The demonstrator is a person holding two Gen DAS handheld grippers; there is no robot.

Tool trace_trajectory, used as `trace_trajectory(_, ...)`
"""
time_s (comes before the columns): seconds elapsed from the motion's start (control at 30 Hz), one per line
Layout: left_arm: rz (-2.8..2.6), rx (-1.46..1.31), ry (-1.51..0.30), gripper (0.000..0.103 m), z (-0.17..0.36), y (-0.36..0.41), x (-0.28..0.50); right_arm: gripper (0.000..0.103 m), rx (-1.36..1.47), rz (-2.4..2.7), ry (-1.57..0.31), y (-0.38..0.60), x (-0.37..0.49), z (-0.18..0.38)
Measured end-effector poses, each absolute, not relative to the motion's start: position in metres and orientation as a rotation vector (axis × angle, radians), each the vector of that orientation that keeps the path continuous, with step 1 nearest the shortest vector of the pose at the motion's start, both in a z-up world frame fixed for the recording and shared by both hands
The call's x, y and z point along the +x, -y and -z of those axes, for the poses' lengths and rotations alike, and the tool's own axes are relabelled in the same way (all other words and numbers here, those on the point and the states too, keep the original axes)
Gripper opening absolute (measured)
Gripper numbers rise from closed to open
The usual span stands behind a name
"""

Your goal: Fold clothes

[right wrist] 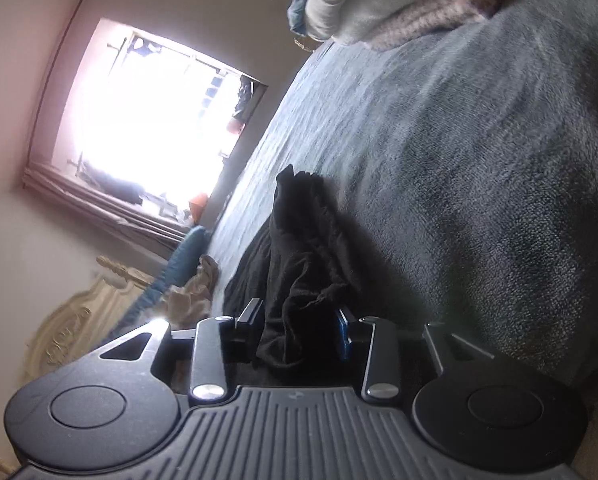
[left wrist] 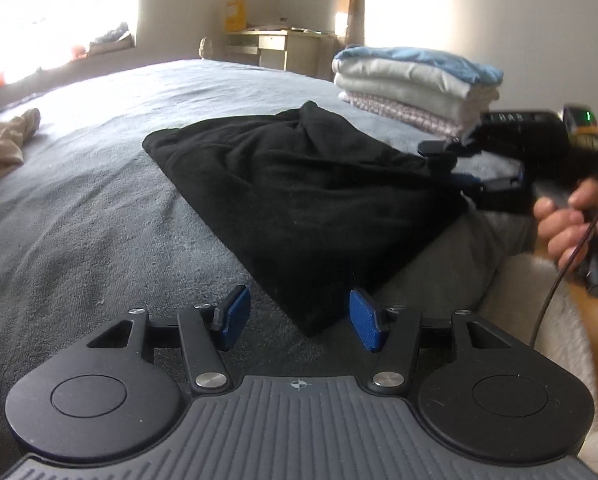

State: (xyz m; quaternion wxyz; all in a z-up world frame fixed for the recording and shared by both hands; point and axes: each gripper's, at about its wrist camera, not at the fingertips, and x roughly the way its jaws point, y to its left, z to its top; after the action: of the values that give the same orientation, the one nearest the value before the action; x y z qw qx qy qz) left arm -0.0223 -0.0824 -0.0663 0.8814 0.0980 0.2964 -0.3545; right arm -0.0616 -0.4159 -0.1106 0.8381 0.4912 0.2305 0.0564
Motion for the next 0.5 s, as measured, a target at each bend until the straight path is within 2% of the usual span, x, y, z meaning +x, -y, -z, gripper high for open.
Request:
trace_trajectory(0.1,0.734,0.26,-0.582,0.055,0.071,0.088,-0.03,0.037,0.941,-0.092,-0.523,0.407,-0.055,0.107)
trace_trajectory(0.13,0.722,0.288,-0.571,0.055,0.073,0.093,-0.032,0.03,0.906,-0.083,-0.532,0.404,-0.053,0.105)
trace_trajectory(0.17,0.709,0.316,-0.56,0.055,0.074,0.097,-0.034,0.018,0.866,-0.076,-0.531,0.402,-0.053,0.102)
trace_trajectory(0.23,0.693,0.36,-0.538,0.055,0.077,0.104,-0.037,0.007,0.802,-0.065,-0.508,0.397,-0.054,0.093)
trace_trajectory(0.37,0.66,0.427,-0.493,0.055,0.08,0.114,-0.045,0.005,0.757,-0.05,-0.424,0.397,-0.068,0.071)
trace_trajectory(0.5,0.624,0.452,-0.462,0.055,0.081,0.116,-0.05,0.005,0.748,-0.036,-0.417,0.4,-0.075,0.069)
